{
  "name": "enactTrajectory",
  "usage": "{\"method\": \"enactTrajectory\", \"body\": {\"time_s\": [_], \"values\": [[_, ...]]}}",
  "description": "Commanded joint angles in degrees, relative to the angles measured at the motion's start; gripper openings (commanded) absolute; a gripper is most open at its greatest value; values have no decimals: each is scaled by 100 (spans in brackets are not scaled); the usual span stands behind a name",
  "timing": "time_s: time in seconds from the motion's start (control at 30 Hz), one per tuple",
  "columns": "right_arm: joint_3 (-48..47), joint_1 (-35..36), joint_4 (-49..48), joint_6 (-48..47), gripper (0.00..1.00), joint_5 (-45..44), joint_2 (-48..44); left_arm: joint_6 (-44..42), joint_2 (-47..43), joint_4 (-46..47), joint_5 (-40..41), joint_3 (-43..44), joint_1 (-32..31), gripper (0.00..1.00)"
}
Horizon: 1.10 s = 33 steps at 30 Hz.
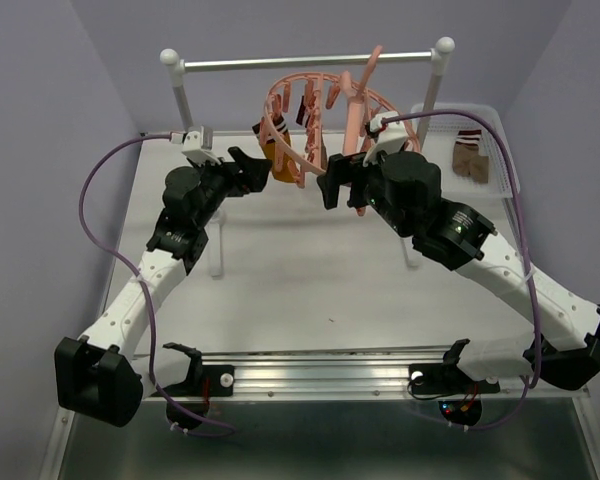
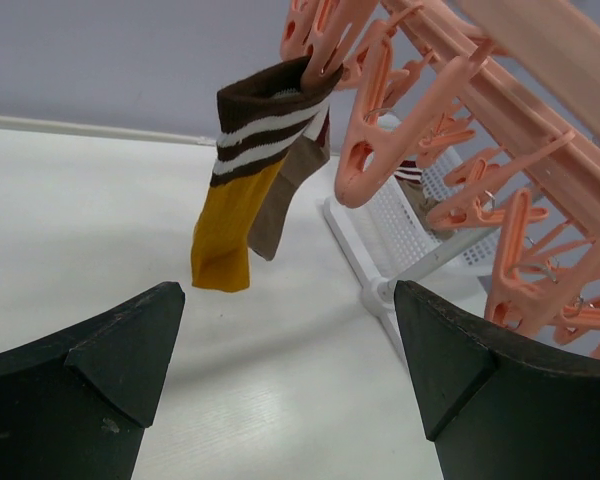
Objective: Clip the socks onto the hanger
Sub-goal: Rotate the hanger at the clothesline, then open the clamp at the hanger.
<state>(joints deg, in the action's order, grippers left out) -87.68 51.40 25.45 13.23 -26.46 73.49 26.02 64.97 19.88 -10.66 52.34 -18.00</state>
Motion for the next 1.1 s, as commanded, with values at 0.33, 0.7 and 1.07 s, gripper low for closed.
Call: {"method": "enactTrajectory", "body": {"time_s": [0.33, 0.7, 1.07], "values": [[-373, 2, -155, 188, 100, -79, -195, 96, -239, 148, 222, 453, -107, 99], [75, 2, -366, -5, 100, -167, -397, 52, -283, 200, 213, 418, -195, 99], [761, 2, -392, -374, 100, -17, -1082, 17, -46, 394, 582, 506, -257, 99]]}}
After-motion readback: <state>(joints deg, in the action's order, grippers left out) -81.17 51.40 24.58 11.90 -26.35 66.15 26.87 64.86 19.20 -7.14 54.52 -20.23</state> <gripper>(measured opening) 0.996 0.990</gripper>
